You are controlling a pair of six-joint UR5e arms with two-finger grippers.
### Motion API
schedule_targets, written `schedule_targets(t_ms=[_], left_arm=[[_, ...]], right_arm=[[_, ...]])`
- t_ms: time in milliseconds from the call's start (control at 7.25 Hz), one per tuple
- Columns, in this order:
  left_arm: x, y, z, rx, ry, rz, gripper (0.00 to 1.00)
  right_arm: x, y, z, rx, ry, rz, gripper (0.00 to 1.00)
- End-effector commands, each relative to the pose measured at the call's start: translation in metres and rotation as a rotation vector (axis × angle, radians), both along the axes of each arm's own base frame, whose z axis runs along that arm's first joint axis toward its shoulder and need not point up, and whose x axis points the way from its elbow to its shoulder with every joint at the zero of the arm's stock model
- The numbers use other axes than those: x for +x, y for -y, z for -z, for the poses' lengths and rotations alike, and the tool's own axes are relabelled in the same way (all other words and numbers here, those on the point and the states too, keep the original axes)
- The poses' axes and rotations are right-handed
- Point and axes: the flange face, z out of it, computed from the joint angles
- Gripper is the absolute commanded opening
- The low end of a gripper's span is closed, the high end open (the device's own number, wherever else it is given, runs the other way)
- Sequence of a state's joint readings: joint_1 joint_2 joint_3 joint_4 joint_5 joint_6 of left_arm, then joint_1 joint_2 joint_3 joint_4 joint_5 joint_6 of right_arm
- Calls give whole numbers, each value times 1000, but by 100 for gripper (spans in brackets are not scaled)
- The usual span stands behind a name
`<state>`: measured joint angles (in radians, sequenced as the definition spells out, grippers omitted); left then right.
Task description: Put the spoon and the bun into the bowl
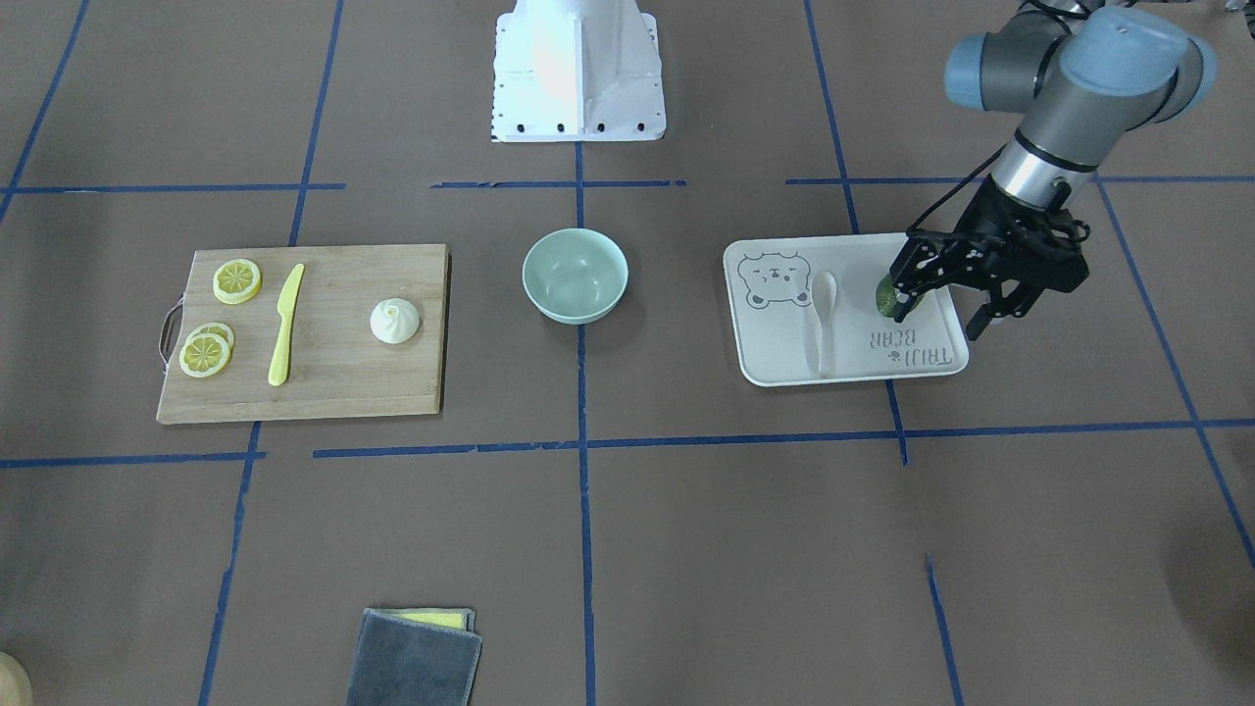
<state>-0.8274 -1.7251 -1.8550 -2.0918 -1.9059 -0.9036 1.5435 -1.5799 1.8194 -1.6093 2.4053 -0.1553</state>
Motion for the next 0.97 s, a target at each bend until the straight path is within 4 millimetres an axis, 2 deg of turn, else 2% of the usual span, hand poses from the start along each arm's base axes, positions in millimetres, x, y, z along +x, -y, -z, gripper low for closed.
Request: schedule_targets(t_ms=[0, 138, 276, 828], left_arm=[[71, -22, 0, -83, -4, 87, 76], [103, -29, -1, -84, 6, 72, 77], [108, -26, -9, -91, 21, 71, 77], [130, -43, -20, -100, 43, 27, 78]], right_arm=[[0, 0, 0, 0, -1, 0, 100], [0, 0, 0, 0, 0, 0, 100], [0, 0, 0, 0, 0, 0, 100], [0, 0, 0, 0, -1, 0, 100]])
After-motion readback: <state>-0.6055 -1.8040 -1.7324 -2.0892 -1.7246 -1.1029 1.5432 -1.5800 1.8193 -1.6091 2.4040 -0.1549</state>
